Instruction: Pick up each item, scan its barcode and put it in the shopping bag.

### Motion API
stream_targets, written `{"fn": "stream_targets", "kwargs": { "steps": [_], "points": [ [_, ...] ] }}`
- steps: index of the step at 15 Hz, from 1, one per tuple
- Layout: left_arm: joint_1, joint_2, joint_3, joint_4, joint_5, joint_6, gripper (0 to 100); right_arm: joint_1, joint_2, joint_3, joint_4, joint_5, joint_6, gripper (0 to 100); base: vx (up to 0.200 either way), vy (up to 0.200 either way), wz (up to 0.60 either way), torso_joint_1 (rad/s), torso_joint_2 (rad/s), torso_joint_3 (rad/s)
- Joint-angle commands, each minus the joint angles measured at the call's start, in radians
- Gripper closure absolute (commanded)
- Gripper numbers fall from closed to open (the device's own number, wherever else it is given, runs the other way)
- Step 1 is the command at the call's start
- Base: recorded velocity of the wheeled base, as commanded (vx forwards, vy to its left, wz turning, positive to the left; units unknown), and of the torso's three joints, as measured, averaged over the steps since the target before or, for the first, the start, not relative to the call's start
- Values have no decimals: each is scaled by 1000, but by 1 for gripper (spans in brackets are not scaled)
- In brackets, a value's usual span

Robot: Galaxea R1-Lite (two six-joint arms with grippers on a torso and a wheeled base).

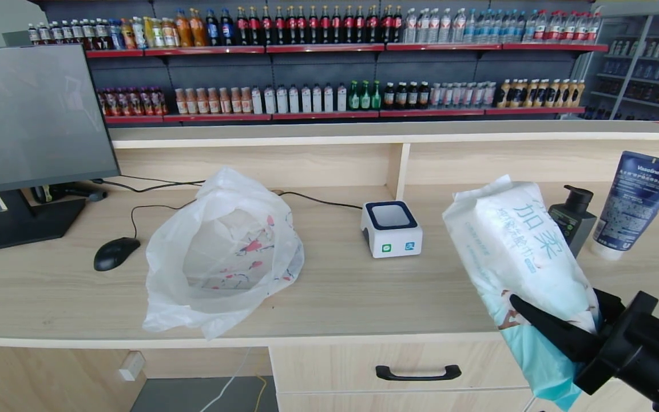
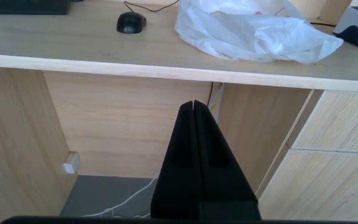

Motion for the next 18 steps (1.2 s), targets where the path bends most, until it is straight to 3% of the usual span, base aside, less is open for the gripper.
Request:
{"fn": "stream_targets", "kwargs": {
  "steps": [1,6,12,15,18],
  "points": [
    [0,0,-1,1,0,0,100,-26,-1,-1,1,-1,4,100,0,0,0,0,0,0],
    [0,0,-1,1,0,0,100,-43,35,-8,1,-2,1,100,0,0,0,0,0,0],
    [-1,0,1,1,-2,12,100,-141,112,-157,1,-1,17,100,0,0,0,0,0,0],
    [0,0,1,1,-2,7,100,-169,109,-146,1,1,22,100,0,0,0,0,0,0],
    [0,0,-1,1,-2,7,100,-176,97,-136,1,1,17,100,0,200,0,4,2,-1]
  ]
}}
